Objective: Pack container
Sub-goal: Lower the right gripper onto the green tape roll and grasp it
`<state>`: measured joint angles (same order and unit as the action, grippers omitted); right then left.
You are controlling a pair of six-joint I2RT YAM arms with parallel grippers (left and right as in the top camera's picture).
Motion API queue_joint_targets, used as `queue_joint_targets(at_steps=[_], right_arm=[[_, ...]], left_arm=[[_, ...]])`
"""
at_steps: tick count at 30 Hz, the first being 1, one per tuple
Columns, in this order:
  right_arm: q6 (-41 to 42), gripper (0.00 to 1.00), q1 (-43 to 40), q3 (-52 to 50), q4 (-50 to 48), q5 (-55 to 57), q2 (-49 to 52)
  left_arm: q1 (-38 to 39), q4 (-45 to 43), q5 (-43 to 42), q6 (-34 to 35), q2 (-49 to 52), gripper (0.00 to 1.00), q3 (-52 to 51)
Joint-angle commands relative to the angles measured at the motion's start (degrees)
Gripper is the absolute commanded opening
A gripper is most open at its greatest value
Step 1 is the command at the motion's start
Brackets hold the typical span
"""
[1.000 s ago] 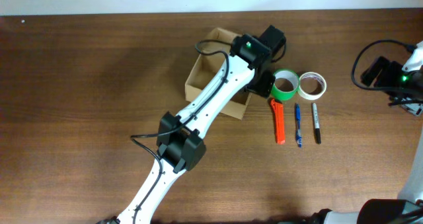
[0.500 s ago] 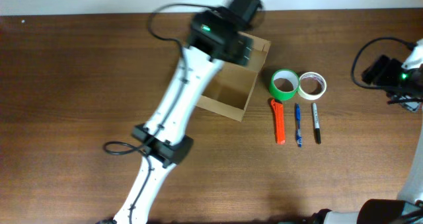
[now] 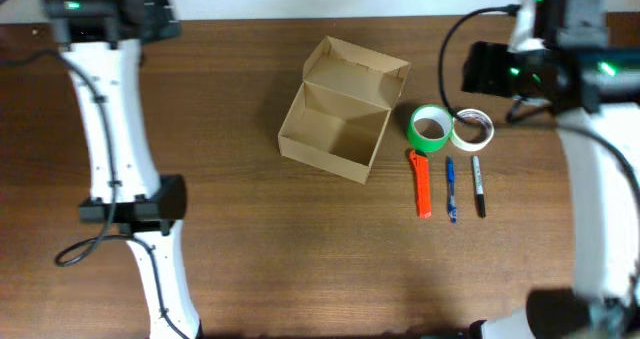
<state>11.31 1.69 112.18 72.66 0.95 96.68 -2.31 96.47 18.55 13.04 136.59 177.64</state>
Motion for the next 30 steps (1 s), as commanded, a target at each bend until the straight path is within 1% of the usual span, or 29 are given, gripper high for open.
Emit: queue_joint_targets(at_steps=[1,4,7,10,19,22,27,30], right_arm=[[4.3,0.79,-0.3,-0.4,0.5,2.4,8.5],[4.2,0.75,-1.1,-0.4,0.4,-0.2,13.7],[4.7,0.66,-1.9,-0.4,0.0,-0.5,17.6],[6.3,0.61,-2.9,-0.4,-0.5,-0.7,21.2],[9.5,0.56,-3.6,-0.8,-0.4,-2.1,28.7],[10.3,0.56,-3.6,-1.8,-0.4,-3.2,30.6],[10.2,0.56,-3.6,-3.2,-1.5,-3.6,32.0],[10.3,0.53,-3.6,-4.9,-2.6,-3.6,32.1]], left_arm=[[-3.5,0.2,0.3,-0.5,-1.3,1.0,-1.6],[-6.0,0.2,0.3,-0.5,-1.3,1.0,-2.4],[-7.7,0.2,0.3,-0.5,-1.3,1.0,-2.4],[-8.4,0.2,0.3,-0.5,-1.3,1.0,-2.4],[-8.5,0.2,0.3,-0.5,-1.3,1.0,-2.4],[-8.5,0.2,0.3,-0.5,-1.3,1.0,-2.4],[-8.5,0.2,0.3,-0.5,-1.3,1.0,-2.4],[-8.5,0.2,0.3,-0.5,-1.3,1.0,-2.4]])
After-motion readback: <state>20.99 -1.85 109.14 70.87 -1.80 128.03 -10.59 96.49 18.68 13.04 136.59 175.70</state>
